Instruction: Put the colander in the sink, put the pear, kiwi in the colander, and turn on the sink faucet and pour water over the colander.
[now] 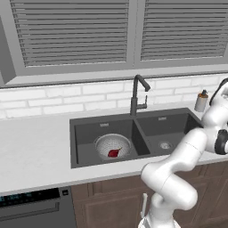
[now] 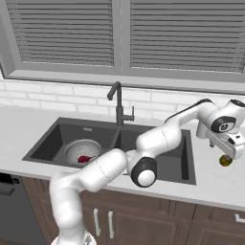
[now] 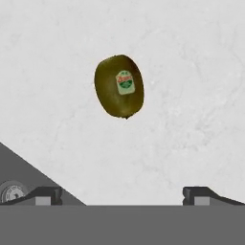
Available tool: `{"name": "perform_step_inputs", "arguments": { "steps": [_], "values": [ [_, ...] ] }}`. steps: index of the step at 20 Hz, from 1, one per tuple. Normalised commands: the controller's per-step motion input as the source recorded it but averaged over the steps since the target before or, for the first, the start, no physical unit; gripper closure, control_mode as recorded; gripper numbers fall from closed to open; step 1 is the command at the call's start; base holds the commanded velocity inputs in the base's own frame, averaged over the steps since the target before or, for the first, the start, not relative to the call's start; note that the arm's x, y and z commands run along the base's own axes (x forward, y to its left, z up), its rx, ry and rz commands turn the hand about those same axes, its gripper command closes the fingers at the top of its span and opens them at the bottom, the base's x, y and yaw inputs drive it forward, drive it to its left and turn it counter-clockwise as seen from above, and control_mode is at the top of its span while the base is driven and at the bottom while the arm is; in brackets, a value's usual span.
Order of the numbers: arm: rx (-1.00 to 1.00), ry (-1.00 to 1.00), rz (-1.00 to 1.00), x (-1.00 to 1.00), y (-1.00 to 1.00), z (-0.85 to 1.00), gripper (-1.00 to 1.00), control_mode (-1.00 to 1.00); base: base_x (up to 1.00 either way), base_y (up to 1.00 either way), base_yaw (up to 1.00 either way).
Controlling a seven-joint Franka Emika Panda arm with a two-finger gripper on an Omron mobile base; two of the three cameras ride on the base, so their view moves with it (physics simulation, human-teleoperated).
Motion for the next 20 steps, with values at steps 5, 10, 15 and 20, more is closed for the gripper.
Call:
{"name": "perform_step_inputs", "arguments": {
  "steps": [5, 10, 15, 20],
  "values": [
    [0.00, 0.00, -0.06, 0.02, -0.22, 0.00, -1.00, -1.00, 0.00, 0.00, 0.00],
    [0.00, 0.00, -0.02, 0.00, -0.08, -0.06, -1.00, -1.00, 0.00, 0.00, 0.00],
    [0.00, 0.05, -0.01, 0.17, -0.06, -0.04, -1.00, -1.00, 0.00, 0.00, 0.00],
    [0.00, 0.13, 0.00, 0.13, -0.24, 0.00, -1.00, -1.00, 0.00, 0.00, 0.00]
  ]
}}
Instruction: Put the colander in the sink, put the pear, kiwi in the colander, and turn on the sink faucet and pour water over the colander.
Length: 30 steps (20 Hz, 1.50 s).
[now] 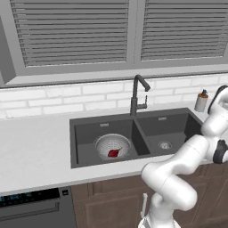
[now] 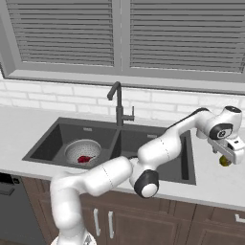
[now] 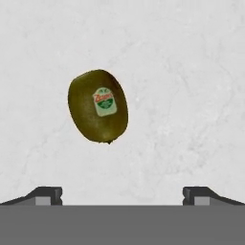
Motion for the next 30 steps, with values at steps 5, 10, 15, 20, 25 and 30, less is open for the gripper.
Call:
{"name": "perform_step_inputs", "arguments": {
  "steps": [5, 10, 15, 20, 25, 30],
  "values": [
    [0.00, 0.15, 0.00, 0.10, -0.19, -0.01, -1.00, -1.00, 0.00, 0.00, 0.00],
    [0.00, 0.03, 0.00, 0.27, -0.10, -0.01, -1.00, -1.00, 0.00, 0.00, 0.00],
    [0.00, 0.00, 0.00, 0.24, -0.11, -0.01, -1.00, -1.00, 0.00, 0.00, 0.00],
    [0.00, 0.00, 0.00, 0.12, -0.14, -0.08, -1.00, -1.00, 0.00, 0.00, 0.00],
    [0.00, 0.01, 0.00, 0.09, -0.21, 0.00, -1.00, -1.00, 0.00, 0.00, 0.00],
    [0.00, 0.00, 0.00, 0.19, -0.22, 0.00, -1.00, -1.00, 0.00, 0.00, 0.00]
  ]
}}
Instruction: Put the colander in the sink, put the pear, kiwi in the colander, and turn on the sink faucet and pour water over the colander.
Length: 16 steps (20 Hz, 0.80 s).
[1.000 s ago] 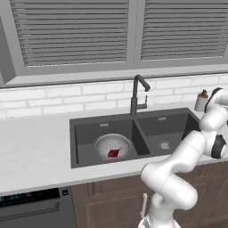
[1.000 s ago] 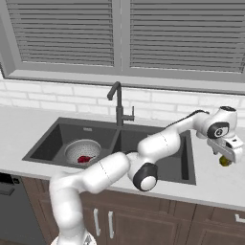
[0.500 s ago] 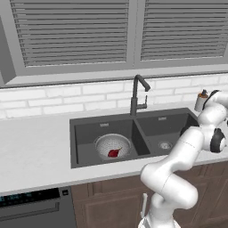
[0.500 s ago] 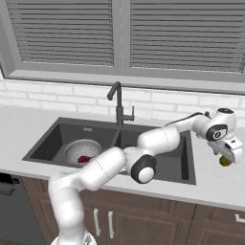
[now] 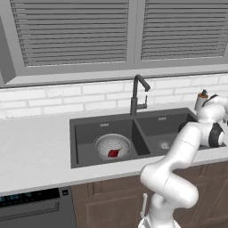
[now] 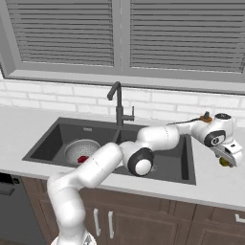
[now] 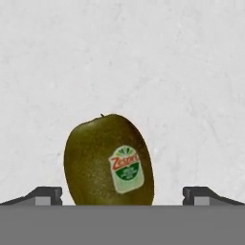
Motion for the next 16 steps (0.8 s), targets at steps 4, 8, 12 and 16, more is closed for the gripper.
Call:
{"name": "perform_step_inputs", "arguments": {
  "steps": [4, 8, 12, 16],
  "values": [
    [0.06, 0.02, 0.00, 0.12, -0.05, -0.04, -1.00, -1.00, 0.00, 0.00, 0.00],
    [0.04, 0.00, 0.00, 0.22, -0.12, -0.01, -1.00, -1.00, 0.00, 0.00, 0.00],
    [0.01, 0.00, 0.00, 0.18, -0.20, 0.00, 1.00, -1.00, 0.00, 0.00, 0.00],
    [0.00, 0.00, 0.00, 0.10, -0.18, 0.00, 1.00, -1.00, 0.00, 0.00, 0.00]
  ]
}}
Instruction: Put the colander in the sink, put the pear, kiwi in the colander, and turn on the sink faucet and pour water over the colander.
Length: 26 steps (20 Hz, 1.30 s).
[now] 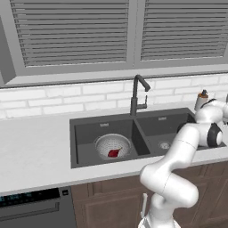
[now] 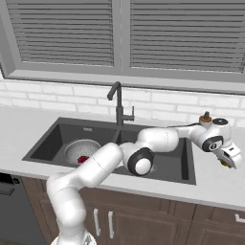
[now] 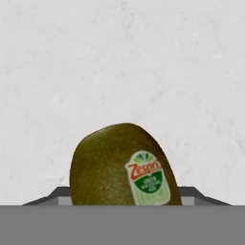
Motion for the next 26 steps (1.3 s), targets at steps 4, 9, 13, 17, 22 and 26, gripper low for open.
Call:
{"name": "perform_step_inputs", "arguments": {
  "steps": [4, 9, 13, 17, 22, 26],
  "values": [
    [0.00, 0.00, 0.04, 0.00, -0.10, 0.00, 1.00, -1.00, 0.00, 0.00, 0.00],
    [0.00, 0.00, 0.18, -0.11, 0.21, 0.06, 1.00, -1.00, 0.00, 0.00, 0.00],
    [0.00, 0.00, 0.24, -0.25, 0.67, 0.01, 1.00, -1.00, 0.00, 0.00, 0.00],
    [0.00, 0.00, 0.22, -0.23, 0.78, -0.03, 1.00, -1.00, 0.00, 0.00, 0.00],
    [-0.08, -0.02, 0.19, -0.17, 0.96, -0.22, 1.00, -1.00, 0.00, 0.00, 0.00],
    [-0.14, -0.05, 0.18, -0.19, 1.00, -0.13, 1.00, -1.00, 0.00, 0.00, 0.00]
  ]
}}
